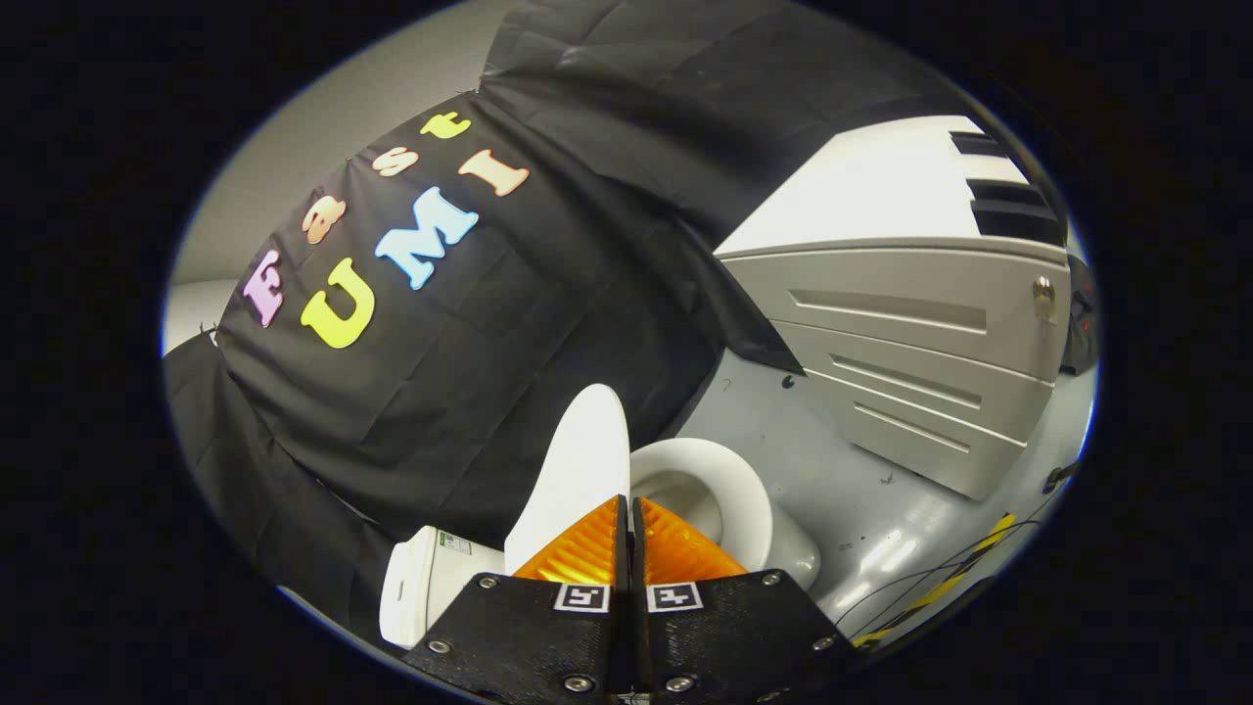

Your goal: Open the toilet lid.

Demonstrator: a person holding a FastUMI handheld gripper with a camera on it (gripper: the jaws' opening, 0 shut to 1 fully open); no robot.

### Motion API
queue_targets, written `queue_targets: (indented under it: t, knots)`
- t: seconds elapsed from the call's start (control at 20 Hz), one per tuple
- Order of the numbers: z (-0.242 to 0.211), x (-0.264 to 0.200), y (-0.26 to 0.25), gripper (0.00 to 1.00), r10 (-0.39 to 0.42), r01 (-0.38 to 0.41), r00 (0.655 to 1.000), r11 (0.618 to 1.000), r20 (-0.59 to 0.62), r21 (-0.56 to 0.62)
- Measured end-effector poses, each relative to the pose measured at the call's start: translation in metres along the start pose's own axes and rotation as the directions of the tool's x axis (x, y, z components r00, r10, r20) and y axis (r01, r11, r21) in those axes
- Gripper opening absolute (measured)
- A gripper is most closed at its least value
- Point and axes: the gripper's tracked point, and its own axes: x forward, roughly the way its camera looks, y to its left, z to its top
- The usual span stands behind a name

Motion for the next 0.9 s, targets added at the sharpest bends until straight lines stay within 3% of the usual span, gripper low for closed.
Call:
queue_targets:
  t: [0.35, 0.9]
  knots:
    - [0.014, -0.016, 0.057, 0.00, 0.058, -0.053, 0.998, 0.991, 0.037, -0.123]
    - [0.020, -0.027, 0.111, 0.00, 0.073, -0.053, 0.996, 0.956, 0.059, -0.289]
